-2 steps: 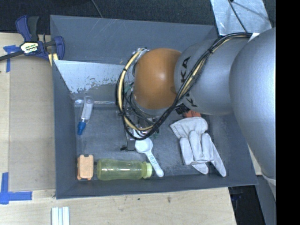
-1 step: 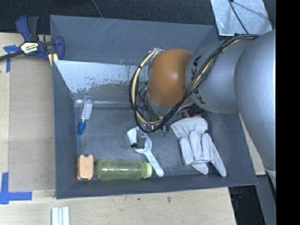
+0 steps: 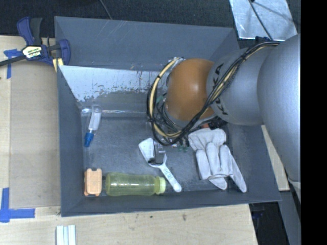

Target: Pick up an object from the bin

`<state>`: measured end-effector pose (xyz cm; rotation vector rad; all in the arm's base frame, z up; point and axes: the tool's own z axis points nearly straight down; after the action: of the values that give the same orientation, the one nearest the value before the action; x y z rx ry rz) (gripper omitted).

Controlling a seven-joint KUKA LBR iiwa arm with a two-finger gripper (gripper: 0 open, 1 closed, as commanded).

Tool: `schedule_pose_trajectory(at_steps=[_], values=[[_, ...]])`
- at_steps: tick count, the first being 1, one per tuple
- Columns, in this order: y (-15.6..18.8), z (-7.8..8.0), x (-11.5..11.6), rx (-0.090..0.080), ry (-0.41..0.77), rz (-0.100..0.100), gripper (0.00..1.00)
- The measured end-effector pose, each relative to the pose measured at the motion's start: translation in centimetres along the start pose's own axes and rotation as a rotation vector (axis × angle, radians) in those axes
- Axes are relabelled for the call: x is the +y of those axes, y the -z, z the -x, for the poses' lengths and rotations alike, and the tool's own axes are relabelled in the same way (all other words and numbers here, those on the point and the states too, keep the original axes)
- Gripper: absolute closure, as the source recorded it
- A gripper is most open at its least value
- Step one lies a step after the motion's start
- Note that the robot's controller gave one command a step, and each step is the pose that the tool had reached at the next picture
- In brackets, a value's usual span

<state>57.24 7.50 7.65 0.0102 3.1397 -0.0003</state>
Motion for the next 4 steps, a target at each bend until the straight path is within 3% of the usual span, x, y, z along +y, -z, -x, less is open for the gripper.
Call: schedule_pose_trajectory(at_steps=[1,2,3,4], values=[[-0.4,-2.0,-1.3,-0.002,-0.017,0.001,0.0],[1.9,-1.6,-1.8,0.003,-0.136,0.0,0.0],[3.2,-3.5,-3.0,-0.003,-0.094,0.0,0.0],[7.4,-3.4,-3.4,0.008,0.044,-0.001,0.0]])
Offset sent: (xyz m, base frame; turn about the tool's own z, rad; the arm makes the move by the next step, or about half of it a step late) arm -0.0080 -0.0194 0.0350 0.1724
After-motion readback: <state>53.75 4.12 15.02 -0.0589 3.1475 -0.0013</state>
